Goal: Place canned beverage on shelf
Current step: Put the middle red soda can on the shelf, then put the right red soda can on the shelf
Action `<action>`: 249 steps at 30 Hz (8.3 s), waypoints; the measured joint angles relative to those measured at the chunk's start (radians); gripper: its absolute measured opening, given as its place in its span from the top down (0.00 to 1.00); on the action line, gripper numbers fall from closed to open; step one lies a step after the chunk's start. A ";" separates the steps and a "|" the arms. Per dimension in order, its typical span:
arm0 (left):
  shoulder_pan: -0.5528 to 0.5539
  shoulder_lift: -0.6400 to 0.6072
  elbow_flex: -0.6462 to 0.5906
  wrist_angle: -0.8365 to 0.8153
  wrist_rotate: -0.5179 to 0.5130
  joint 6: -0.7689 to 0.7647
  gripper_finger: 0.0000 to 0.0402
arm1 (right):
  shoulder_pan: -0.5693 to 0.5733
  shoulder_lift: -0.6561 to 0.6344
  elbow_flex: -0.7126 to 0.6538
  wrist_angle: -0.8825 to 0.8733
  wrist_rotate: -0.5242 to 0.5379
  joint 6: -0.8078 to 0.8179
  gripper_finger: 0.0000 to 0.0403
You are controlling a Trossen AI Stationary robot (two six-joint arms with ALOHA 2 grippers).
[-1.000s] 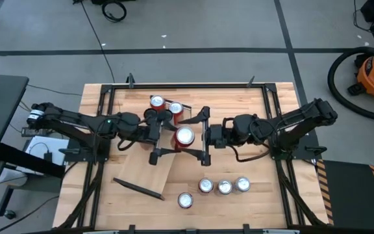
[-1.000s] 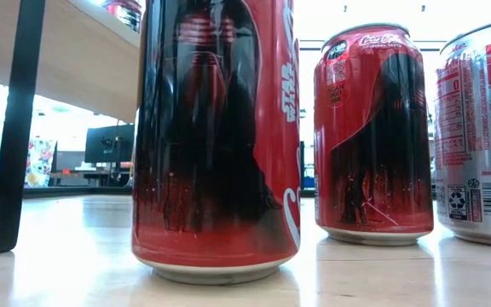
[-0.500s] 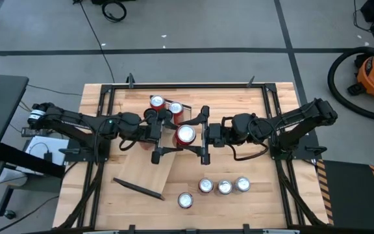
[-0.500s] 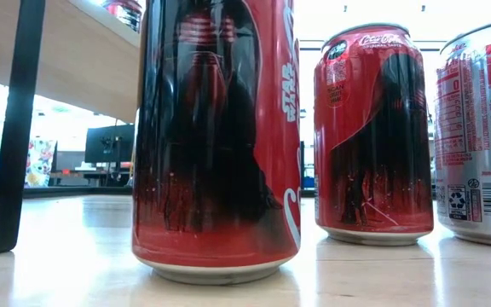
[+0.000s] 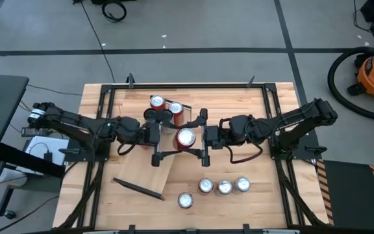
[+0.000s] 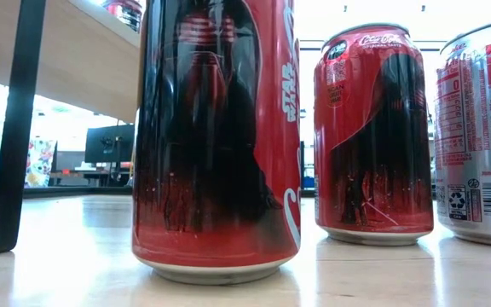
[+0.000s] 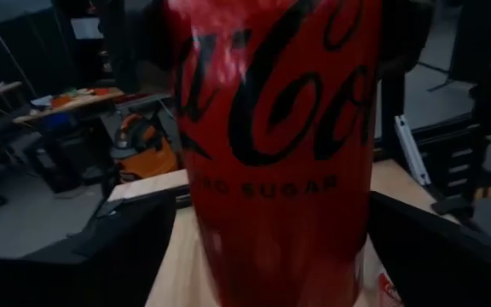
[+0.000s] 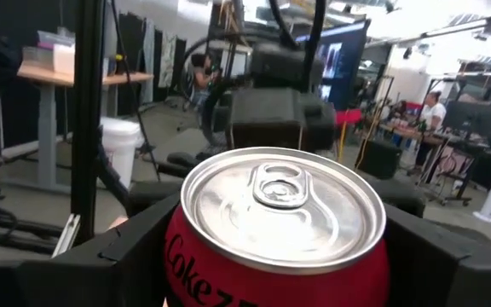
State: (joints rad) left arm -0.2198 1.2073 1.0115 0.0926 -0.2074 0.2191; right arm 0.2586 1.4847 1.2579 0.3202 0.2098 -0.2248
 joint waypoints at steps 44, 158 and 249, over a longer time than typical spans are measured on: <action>-0.528 -0.216 -0.050 -0.112 -0.432 0.049 0.04 | -0.047 0.332 0.001 0.201 0.169 0.197 0.20; -0.439 -0.214 -0.050 -0.151 -0.507 -0.059 0.04 | 0.115 0.170 0.001 -0.495 0.158 0.407 0.14; -0.405 -0.222 -0.050 -0.150 -0.568 0.004 0.04 | 0.123 0.543 0.483 -1.395 -0.055 0.699 0.04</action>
State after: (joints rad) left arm -0.6247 0.9852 0.9615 -0.0574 -0.7753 0.2235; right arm 0.3819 2.0274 1.7408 -1.0744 0.1548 0.4742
